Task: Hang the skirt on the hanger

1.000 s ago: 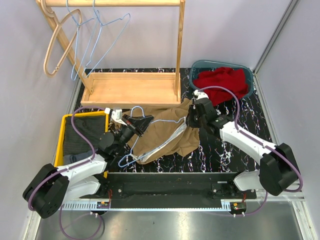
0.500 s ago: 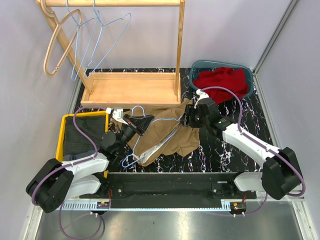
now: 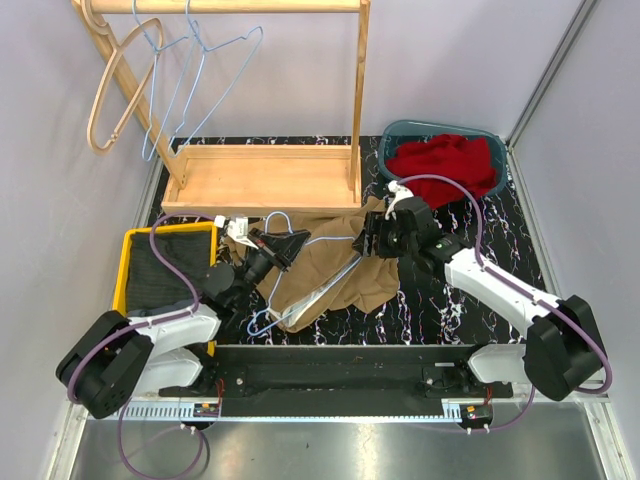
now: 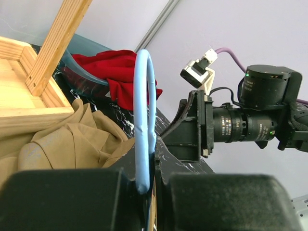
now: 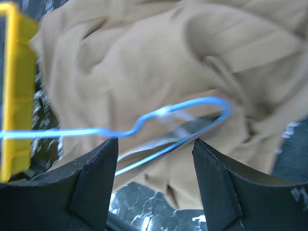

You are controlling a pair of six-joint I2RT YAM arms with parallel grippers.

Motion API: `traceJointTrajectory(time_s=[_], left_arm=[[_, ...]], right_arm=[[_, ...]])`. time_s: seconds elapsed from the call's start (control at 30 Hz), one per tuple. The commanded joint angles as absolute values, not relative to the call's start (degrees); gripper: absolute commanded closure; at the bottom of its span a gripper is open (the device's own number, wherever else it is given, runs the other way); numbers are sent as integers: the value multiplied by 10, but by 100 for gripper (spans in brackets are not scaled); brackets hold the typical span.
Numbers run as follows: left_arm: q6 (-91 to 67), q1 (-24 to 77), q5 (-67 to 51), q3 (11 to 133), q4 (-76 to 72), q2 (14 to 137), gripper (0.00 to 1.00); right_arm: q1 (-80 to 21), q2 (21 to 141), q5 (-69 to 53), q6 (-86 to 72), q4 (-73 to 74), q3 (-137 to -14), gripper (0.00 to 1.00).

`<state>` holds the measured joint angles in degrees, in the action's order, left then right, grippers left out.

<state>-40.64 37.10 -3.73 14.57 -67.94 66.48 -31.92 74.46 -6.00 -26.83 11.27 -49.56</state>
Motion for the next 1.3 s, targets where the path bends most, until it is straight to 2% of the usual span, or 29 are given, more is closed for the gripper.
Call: traceJointTrajectory(time_s=[0.0,0.33,0.43,0.47,0.57,0.7,1.0,1.27], left_arm=[[-416,376,-41,170,-745,674,100],[-411,376,-40,172,-744,668,100],[-411,376,-39,175,-741,668,100],[-411,376,-38,176,-742,668,100],[-411,376,-36,177,-742,669,100],[-410,376,-36,176,-737,664,100],[-411,377,-39,173,-729,655,100],[-411,377,-38,174,-729,657,100]], right_arm=[[-328,716,-160,-246,64,-493,29],[-329,608,15,-261,127,-465,30],[-329,576,55,-265,130,-466,43],[-329,579,60,-260,133,-470,58],[-329,606,54,-251,139,-483,76],[-329,637,65,-246,127,-487,85],[-328,664,116,-226,54,-469,92],[-329,710,78,-221,15,-470,94]])
